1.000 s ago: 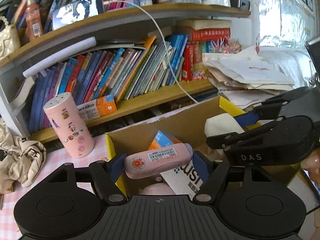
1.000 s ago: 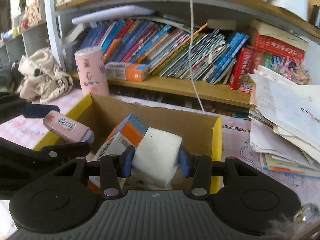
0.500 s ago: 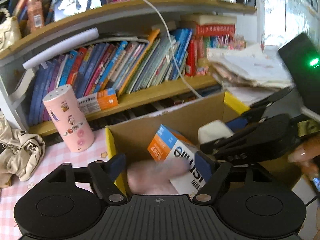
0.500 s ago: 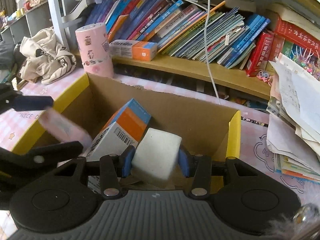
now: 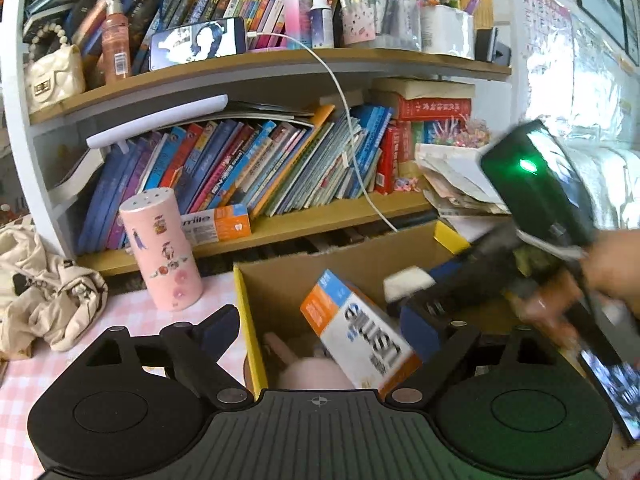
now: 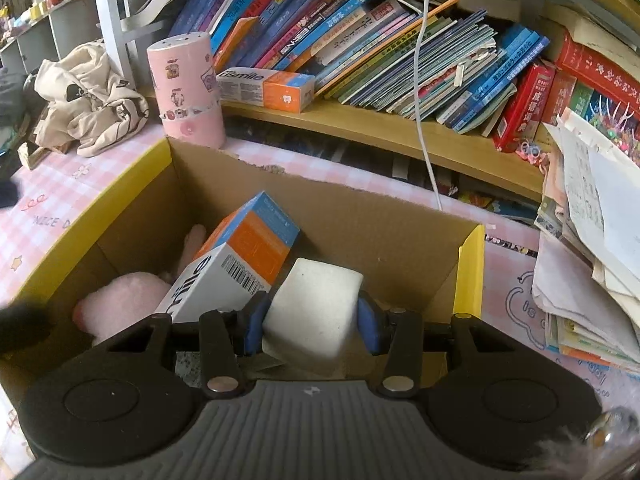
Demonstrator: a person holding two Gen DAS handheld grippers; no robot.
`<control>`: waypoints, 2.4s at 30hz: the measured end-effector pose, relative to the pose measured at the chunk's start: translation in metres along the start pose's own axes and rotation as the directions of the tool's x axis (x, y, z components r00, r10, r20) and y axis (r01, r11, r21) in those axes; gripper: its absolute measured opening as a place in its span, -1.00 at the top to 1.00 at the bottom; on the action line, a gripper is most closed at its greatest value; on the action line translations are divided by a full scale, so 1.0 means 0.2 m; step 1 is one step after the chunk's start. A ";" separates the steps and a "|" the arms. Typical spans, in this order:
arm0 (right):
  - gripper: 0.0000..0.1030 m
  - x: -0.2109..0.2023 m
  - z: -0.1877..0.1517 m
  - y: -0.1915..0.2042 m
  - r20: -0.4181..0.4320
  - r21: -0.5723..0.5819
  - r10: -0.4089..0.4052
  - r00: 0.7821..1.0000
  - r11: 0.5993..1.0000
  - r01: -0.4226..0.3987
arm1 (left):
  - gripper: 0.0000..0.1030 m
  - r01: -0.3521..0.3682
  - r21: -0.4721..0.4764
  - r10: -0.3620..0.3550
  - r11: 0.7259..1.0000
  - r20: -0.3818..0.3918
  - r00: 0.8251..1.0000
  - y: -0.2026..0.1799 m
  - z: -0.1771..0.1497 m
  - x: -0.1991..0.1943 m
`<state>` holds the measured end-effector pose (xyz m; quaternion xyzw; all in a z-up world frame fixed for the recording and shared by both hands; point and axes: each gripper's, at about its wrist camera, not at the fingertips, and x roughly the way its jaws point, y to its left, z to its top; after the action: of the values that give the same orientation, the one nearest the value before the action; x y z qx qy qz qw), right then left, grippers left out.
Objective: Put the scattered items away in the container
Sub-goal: 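Lower both tools into the yellow box and open them, releasing pink case and cube, then raise both open tools out of the yellow box and pull back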
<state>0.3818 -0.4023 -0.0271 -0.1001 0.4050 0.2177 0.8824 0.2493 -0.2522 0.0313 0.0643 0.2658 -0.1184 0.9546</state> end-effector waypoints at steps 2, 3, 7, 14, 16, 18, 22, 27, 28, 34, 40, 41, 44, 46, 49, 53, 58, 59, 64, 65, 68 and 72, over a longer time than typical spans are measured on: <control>0.14 0.01 0.01 -0.01 0.002 0.005 -0.002 1.000 1.000 0.002 | -0.74 0.003 -0.016 -0.003 1.000 -0.019 1.000 0.01 -0.04 -0.05; 0.14 0.02 0.01 -0.01 0.001 0.006 -0.004 1.000 1.000 0.004 | -0.74 0.003 -0.027 -0.004 1.000 -0.030 1.000 0.01 -0.07 -0.07; -0.08 0.03 0.02 -0.01 0.013 0.014 -0.012 1.000 1.000 0.012 | -0.74 -0.010 -0.080 0.004 0.997 -0.076 0.997 0.03 -0.16 -0.12; -0.36 -0.06 0.02 -0.01 0.084 0.052 -0.019 0.996 0.999 0.015 | -0.74 -0.039 -0.122 0.030 0.992 -0.075 0.997 0.09 -0.20 -0.19; -0.39 -0.10 0.00 0.01 0.104 0.063 -0.026 0.994 0.998 0.020 | -0.74 -0.037 -0.127 0.028 0.991 -0.066 0.997 0.09 -0.21 -0.22; -0.40 -0.15 -0.02 0.03 0.130 0.072 -0.036 0.991 0.997 0.027 | -0.74 -0.031 -0.127 0.024 0.991 -0.059 0.998 0.10 -0.22 -0.24; -0.48 -0.28 -0.08 0.07 0.191 0.090 -0.075 0.979 0.994 0.059 | -0.74 -0.024 -0.126 0.018 0.992 -0.043 0.999 0.10 -0.26 -0.31; -0.60 -0.45 -0.17 0.13 0.256 0.126 -0.146 0.956 0.985 0.117 | -0.84 -0.035 -0.118 0.034 0.992 -0.016 0.999 0.11 -0.31 -0.39; -0.64 -0.48 -0.20 0.15 0.264 0.138 -0.159 0.951 0.982 0.126 | -0.86 -0.040 -0.112 0.039 0.993 -0.012 0.999 0.11 -0.32 -0.41; -0.77 -0.62 -0.35 0.27 0.243 0.171 -0.191 0.951 0.973 0.152 | -0.87 -0.007 -0.101 0.005 0.995 -0.029 1.000 0.15 -0.39 -0.51; -0.95 -0.71 -0.49 0.43 0.228 0.213 -0.225 0.947 0.961 0.178 | -0.90 0.006 -0.080 -0.008 0.997 -0.027 1.000 0.20 -0.43 -0.60; -0.95 -0.72 -0.51 0.46 0.226 0.217 -0.231 0.946 0.959 0.182 | -0.91 0.004 -0.079 -0.006 0.997 -0.028 1.000 0.21 -0.44 -0.62; -0.96 -0.75 -0.57 0.54 0.211 0.217 -0.241 0.947 0.957 0.195 | -0.92 -0.008 -0.071 0.004 0.997 -0.050 0.999 0.23 -0.46 -0.64; -1.00 -0.76 -0.61 0.59 0.202 0.218 -0.247 0.948 0.955 0.203 | -0.92 -0.023 -0.061 0.019 0.998 -0.070 0.997 0.24 -0.47 -0.65; -1.00 -0.78 -0.67 0.68 0.197 0.219 -0.257 0.946 0.952 0.213 | -0.92 -0.027 -0.058 0.022 0.998 -0.081 0.996 0.27 -0.50 -0.67; -1.00 -0.80 -0.73 0.79 0.194 0.234 -0.256 0.947 0.950 0.209 | -0.92 -0.022 -0.059 0.017 0.998 -0.088 0.996 0.31 -0.53 -0.71; -1.00 -0.82 -0.78 0.91 0.190 0.238 -0.275 0.943 0.944 0.227 | -0.92 -0.024 -0.079 0.016 0.997 -0.101 0.995 0.36 -0.58 -0.74; -1.00 -0.82 -0.79 0.93 0.189 0.242 -0.281 0.941 0.942 0.233 | -0.92 -0.025 -0.085 0.016 0.996 -0.105 0.994 0.37 -0.59 -0.75; -1.00 -0.82 -0.82 1.00 0.180 0.291 -0.307 0.934 0.924 0.248 | -0.92 -0.027 -0.092 0.016 0.995 -0.121 0.993 0.42 -0.65 -0.78; -1.00 -0.82 -0.83 1.01 0.179 0.304 -0.308 0.935 0.921 0.245 | -0.92 -0.027 -0.093 0.015 0.995 -0.122 0.992 0.43 -0.65 -0.79; -1.00 -0.82 -0.84 1.06 0.173 0.321 -0.306 0.936 0.916 0.240 | -0.92 -0.030 -0.101 0.018 0.994 -0.117 0.993 0.46 -0.67 -0.82; -1.00 -0.82 -0.84 1.14 0.167 0.290 -0.317 0.934 0.921 0.261 | -0.92 -0.035 -0.118 0.021 0.992 -0.117 0.993 0.51 -0.70 -0.85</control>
<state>0.0692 -0.3085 -0.0123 -0.0173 0.3153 0.0380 0.9481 0.0662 -0.0959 0.0068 0.0174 0.3263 -0.0849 0.9413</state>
